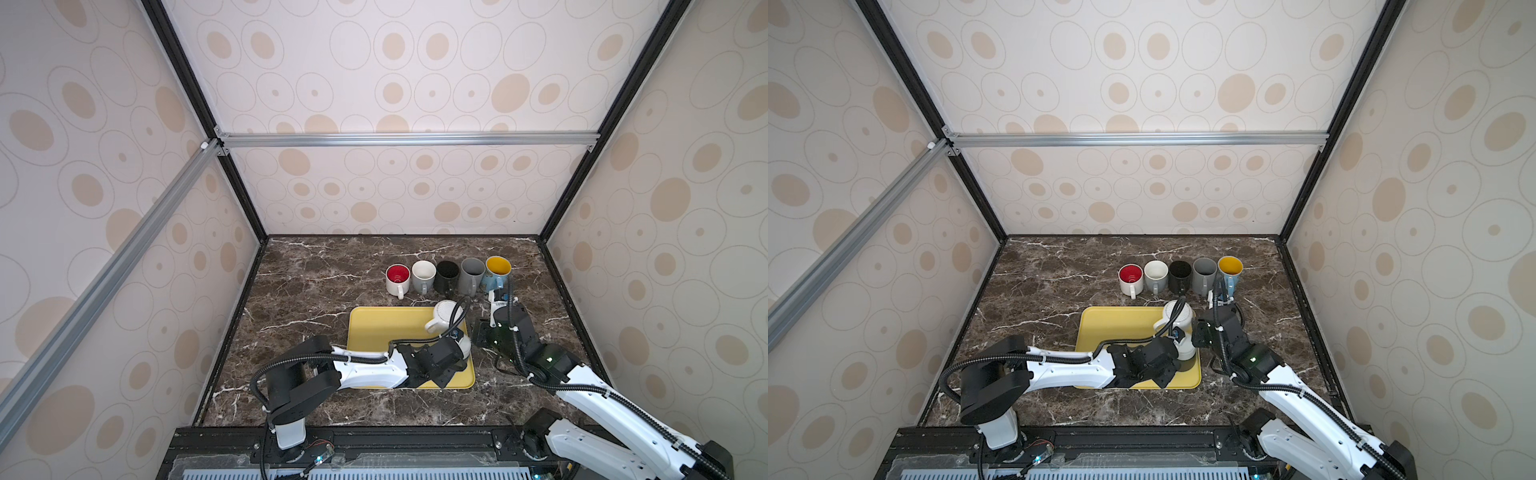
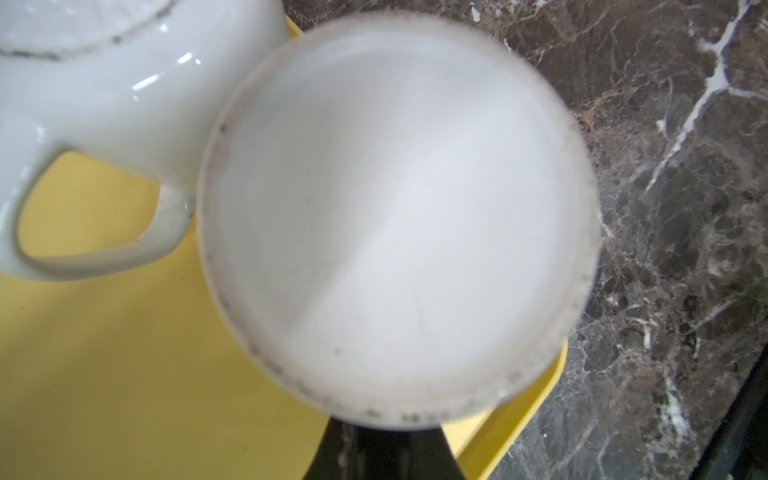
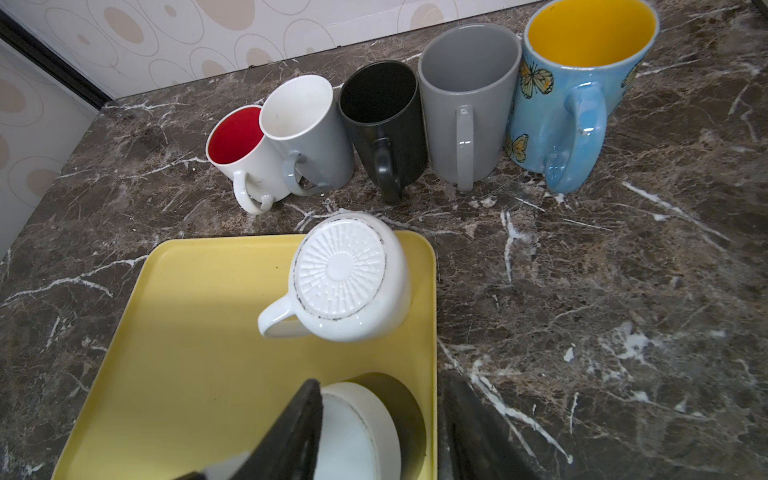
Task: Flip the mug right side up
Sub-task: 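Lower the left gripper onto the black mug's white base and close it, then lift the black mug with the left gripper and tilt it toward the right gripper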
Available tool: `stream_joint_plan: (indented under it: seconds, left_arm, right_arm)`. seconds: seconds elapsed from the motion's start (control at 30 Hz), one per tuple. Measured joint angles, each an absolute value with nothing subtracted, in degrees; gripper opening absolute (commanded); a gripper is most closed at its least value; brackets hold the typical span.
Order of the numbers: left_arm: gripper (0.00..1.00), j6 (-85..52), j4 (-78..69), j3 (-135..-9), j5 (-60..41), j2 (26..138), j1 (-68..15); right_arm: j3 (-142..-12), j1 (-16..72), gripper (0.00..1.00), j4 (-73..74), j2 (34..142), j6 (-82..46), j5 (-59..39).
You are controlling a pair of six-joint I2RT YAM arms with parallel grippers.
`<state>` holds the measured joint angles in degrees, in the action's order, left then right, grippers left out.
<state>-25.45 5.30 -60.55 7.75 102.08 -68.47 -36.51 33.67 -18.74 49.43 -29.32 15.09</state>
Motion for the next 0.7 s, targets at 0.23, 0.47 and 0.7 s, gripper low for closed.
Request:
stream_joint_plan:
  seconds: [0.23,0.47,0.7]
  left_arm:
    - [0.00,-25.4,5.7,-58.9,7.2,99.2,-68.4]
    - [0.00,-25.3,7.4,-58.1,7.0,91.2,-68.4]
    - [0.00,-25.9,5.5,-54.3,7.0,80.2,-66.8]
  right_arm:
    - [-36.3,33.4,0.51,-19.1,49.0,-29.1,15.4]
    - [-36.5,31.3,0.51,-21.6,45.1,-27.7,16.9]
    - [-38.0,30.3,0.51,-23.1,40.6,-26.9,15.7]
